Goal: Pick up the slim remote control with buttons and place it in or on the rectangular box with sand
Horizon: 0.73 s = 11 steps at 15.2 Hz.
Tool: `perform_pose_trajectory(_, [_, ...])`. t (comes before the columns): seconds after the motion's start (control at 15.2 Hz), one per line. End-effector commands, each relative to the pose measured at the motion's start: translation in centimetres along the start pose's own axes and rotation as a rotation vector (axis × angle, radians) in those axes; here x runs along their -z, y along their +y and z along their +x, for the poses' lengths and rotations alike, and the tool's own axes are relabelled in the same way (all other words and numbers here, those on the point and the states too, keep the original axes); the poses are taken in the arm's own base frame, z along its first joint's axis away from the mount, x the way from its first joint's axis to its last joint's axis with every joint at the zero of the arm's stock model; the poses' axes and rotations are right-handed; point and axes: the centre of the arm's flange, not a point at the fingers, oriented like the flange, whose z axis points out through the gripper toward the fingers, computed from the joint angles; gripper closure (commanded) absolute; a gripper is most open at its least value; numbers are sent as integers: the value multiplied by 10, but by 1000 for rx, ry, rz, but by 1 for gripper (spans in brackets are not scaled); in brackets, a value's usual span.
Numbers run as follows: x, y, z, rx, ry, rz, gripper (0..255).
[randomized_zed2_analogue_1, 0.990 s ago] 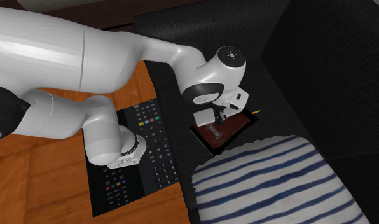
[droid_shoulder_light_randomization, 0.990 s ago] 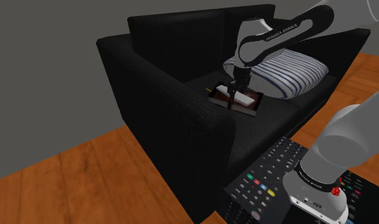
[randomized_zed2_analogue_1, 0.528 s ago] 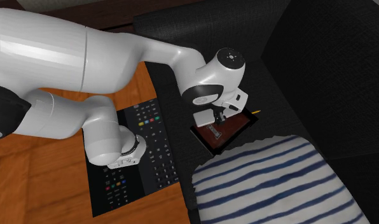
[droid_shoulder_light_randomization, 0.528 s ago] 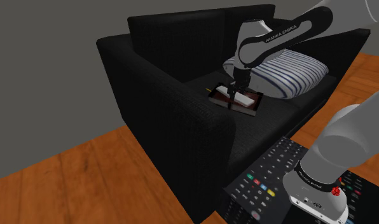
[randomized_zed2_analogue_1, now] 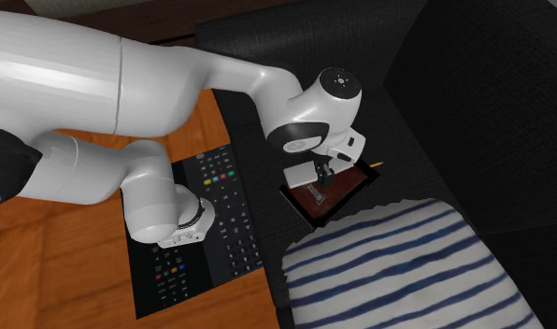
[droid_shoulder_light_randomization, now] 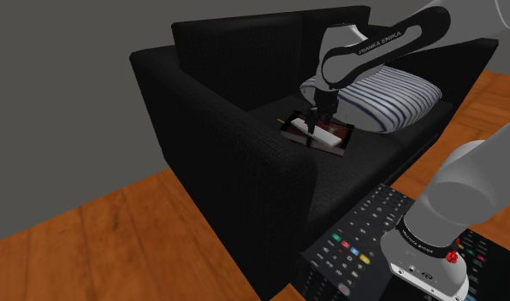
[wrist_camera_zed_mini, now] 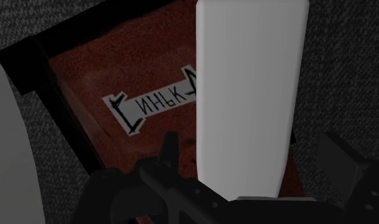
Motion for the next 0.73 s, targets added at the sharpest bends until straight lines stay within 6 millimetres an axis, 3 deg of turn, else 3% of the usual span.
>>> perform_pose_trajectory(0.0, [20, 0, 0, 0, -1, 0, 0])
perform_pose_trajectory(0.13, [43, 0, 0, 0, -1, 0, 0])
perform_pose_trajectory(0.66, [43, 0, 0, 0, -1, 0, 0])
